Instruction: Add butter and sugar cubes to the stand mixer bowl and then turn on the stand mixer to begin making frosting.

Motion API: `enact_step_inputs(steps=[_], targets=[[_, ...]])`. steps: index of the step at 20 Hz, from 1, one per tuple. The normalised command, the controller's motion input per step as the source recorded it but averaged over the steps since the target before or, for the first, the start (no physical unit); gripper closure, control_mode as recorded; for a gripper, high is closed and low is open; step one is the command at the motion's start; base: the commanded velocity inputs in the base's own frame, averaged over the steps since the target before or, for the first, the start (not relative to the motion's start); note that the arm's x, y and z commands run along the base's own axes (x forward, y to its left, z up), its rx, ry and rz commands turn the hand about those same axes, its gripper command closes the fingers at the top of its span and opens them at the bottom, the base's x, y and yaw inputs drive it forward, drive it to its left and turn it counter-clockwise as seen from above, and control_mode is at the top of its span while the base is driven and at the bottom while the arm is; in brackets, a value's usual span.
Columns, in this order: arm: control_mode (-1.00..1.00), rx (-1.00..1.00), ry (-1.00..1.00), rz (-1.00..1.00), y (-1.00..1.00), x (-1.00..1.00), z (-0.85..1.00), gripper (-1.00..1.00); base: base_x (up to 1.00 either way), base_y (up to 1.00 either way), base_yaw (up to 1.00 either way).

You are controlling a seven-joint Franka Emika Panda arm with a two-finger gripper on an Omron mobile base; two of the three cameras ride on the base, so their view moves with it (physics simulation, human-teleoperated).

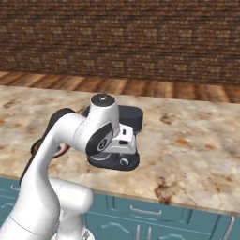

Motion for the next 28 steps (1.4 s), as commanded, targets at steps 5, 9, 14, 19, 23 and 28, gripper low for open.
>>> enact_step_inputs(steps=[5, 9, 14, 19, 23, 28], targets=[[-1.00, -0.13, -0.19, 0.46, 0.00, 0.18, -0.44, -1.00, 0.00, 0.00, 0.00], [-1.00, -0.22, -0.14, 0.34, 0.00, 0.20, -0.43, -1.00, 0.00, 0.00, 0.00], [-1.00, -0.27, -0.03, 0.16, 0.02, 0.20, -0.16, -1.00, 0.00, 0.00, 0.00], [-1.00, -0.18, 0.01, 0.01, 0.03, 0.30, 0.00, -1.00, 0.00, 0.00, 0.00], [-1.00, -0.02, 0.01, 0.00, 0.00, 0.13, -0.07, -1.00, 0.00, 0.00, 0.00], [-1.00, 0.04, 0.00, -0.01, 0.00, 0.00, -0.18, -1.00, 0.00, 0.00, 0.00]])
